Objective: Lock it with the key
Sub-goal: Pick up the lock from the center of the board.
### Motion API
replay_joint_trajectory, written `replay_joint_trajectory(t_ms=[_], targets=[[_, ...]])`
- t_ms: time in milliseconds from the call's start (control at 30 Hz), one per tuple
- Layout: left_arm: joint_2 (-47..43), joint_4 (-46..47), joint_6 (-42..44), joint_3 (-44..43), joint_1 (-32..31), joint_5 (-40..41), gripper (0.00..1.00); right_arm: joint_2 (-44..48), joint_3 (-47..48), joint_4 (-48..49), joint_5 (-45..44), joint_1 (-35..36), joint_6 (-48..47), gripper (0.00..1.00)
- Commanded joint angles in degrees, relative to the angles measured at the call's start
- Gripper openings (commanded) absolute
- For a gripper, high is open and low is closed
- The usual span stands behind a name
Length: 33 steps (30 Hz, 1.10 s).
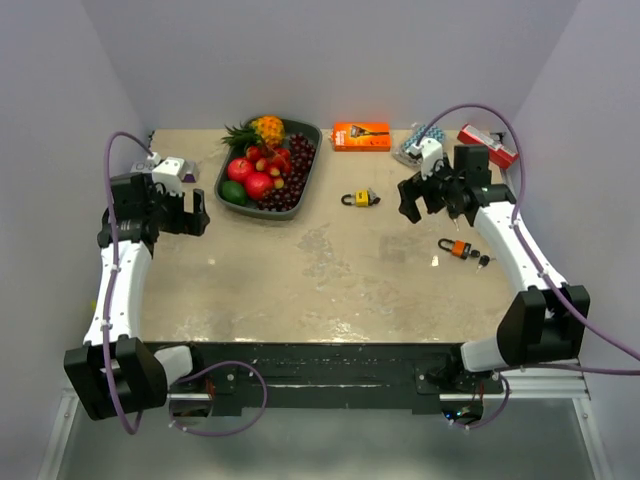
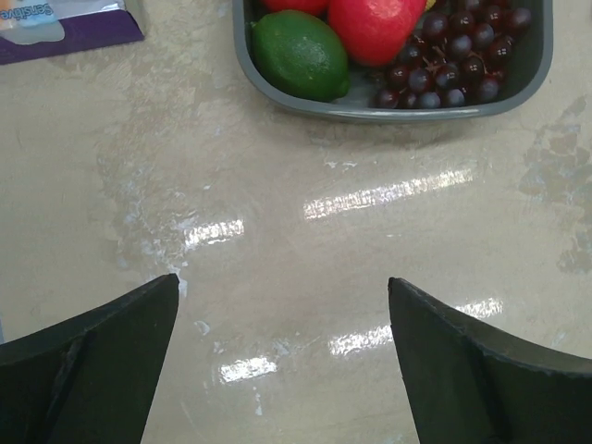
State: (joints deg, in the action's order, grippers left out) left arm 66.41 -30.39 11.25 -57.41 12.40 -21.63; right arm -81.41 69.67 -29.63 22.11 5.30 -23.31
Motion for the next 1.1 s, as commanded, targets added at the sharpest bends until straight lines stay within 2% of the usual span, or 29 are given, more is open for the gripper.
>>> replay_joint_trajectory(t_ms=[0, 200, 433, 600, 767, 1067], targets=[[0.21, 6.64, -4.91, -2.27, -0.45, 3.26, 0.99, -4.44, 5.91, 0.89, 2.41, 2.34, -3.32, 0.99], [1.61, 8.86, -2.11, -3.67, -0.36, -0.25, 0.99, -13.49, 12.59, 0.19, 4.34, 5.68, -5.43, 0.99], [0.91, 10.44, 3.6, -3.24, -0.36, -10.97, 0.99, -26.59, 24.88, -8.86, 3.2, 10.17, -17.45, 0.99], [1.17, 7.64, 8.95, -4.38, -0.36, -15.98, 0.99, -32.31, 27.27, -10.09, 5.31, 11.04, -24.75, 0.99], [0.65, 7.45, 10.2, -3.77, -0.36, -18.45, 0.99, -39.43, 32.54, -12.21, 4.87, 11.31, -30.74, 0.99], [0.03, 6.57, 10.73, -3.33, -0.36, -20.12, 0.99, -44.01, 37.03, -8.0, 5.22, 11.4, -33.82, 0.99]])
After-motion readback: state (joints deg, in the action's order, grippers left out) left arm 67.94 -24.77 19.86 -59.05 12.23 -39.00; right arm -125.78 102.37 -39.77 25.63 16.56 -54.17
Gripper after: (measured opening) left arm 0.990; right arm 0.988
